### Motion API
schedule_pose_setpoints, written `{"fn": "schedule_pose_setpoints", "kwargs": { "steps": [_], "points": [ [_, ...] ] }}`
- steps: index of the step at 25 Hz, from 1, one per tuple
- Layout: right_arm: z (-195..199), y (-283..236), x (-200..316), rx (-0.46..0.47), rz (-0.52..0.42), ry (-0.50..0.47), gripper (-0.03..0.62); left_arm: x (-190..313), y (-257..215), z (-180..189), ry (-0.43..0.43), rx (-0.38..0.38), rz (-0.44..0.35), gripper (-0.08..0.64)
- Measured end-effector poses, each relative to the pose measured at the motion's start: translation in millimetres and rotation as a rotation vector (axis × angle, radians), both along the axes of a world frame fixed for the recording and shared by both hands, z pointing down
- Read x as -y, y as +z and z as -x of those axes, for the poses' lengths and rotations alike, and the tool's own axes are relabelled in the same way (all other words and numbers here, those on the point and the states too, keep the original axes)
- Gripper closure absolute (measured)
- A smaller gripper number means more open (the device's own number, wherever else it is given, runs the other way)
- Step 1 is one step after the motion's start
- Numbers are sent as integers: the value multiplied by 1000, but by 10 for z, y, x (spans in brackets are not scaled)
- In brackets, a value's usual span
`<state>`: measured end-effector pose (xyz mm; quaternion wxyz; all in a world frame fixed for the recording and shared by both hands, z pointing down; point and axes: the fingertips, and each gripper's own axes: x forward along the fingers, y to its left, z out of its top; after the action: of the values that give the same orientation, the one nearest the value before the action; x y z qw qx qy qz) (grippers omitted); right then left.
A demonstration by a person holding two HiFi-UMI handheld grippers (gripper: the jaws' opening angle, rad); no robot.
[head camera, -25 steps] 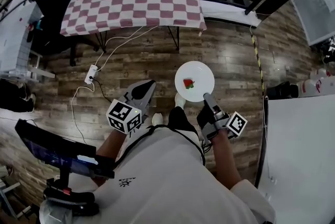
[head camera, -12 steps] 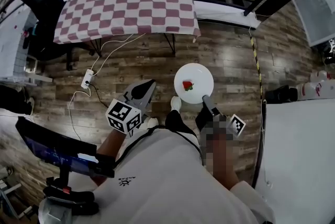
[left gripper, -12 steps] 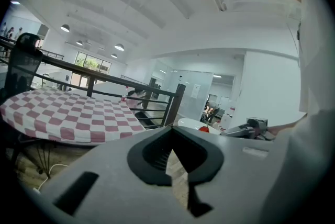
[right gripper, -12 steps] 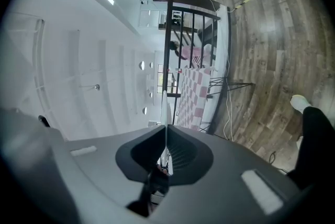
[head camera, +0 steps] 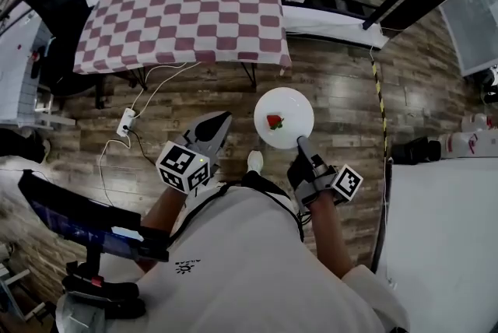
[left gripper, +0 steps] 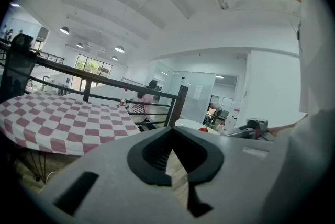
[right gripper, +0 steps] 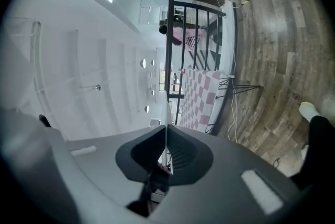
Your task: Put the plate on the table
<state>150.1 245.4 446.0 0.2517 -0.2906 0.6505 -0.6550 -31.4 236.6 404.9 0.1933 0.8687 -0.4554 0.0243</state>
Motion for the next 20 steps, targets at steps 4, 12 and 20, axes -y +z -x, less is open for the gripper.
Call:
{"fn": "schedule_pose_setpoints", "kwargs": {
  "steps": [4,12,20],
  "points": [
    [-28,-43,270,10,-1,-24,577,228,-36,-59,-20,7,2,558],
    [-175,-6,716,16,-8,-60,577,553,-27,-251,-62,12,-1,558],
    [-315,52,990,1,-10,-99,577,763,2,-476,-85,12,0,558]
  ]
}}
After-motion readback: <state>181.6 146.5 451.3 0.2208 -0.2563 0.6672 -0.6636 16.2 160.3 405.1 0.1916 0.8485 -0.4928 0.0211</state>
